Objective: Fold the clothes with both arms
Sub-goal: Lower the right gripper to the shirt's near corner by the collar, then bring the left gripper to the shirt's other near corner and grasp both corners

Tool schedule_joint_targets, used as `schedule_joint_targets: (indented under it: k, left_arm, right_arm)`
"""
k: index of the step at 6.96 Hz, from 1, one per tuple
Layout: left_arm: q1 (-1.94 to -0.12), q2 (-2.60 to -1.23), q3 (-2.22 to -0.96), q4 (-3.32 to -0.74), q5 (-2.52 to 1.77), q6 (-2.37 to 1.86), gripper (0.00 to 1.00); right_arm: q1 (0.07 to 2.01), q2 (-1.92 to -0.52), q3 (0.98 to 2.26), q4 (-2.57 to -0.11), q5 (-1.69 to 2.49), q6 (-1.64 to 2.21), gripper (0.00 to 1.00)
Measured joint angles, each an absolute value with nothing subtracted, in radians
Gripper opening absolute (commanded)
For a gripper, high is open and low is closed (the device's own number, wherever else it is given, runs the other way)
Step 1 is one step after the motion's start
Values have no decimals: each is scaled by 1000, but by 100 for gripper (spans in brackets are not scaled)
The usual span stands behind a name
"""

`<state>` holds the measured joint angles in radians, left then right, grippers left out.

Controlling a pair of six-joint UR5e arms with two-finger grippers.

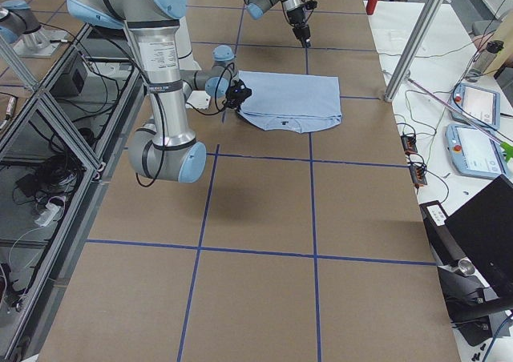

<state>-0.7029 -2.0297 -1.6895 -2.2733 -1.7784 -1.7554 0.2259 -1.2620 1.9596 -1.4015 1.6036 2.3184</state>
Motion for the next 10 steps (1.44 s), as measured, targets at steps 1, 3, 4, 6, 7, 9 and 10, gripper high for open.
schedule_joint_targets:
  k: [1,3,4,6,7,9,10]
  left_arm:
    - [-660,-1998,-1744,-2271,-1773,-1831,52]
    - [-536,-1903,-1889,-2214,-1730,-1952,52]
    - [-436,-1866,-1929,-2178,-1650,-2007,52]
    - [-268,-1809,-1941,-2140,-1520,-2085,52]
    - [-227,-1798,-1940,-2135,-1495,-2108,52]
    - [-188,-1796,-1940,-2099,-1482,-2129,52]
    - [-178,-1797,-1938,-2083,-1481,-2131,51]
  right_arm:
    - [227,-1262,1967,-1402,1606,2318,0]
    - [227,-1261,1976,-1401,1607,2318,0]
    - [227,-1262,1979,-1401,1608,2317,0]
    - [227,-1262,1980,-1401,1608,2317,0]
    - [227,-1261,1980,-1401,1608,2316,0]
    - [227,-1261,1980,-1401,1608,2317,0]
    - [227,-1261,1980,-1401,1608,2318,0]
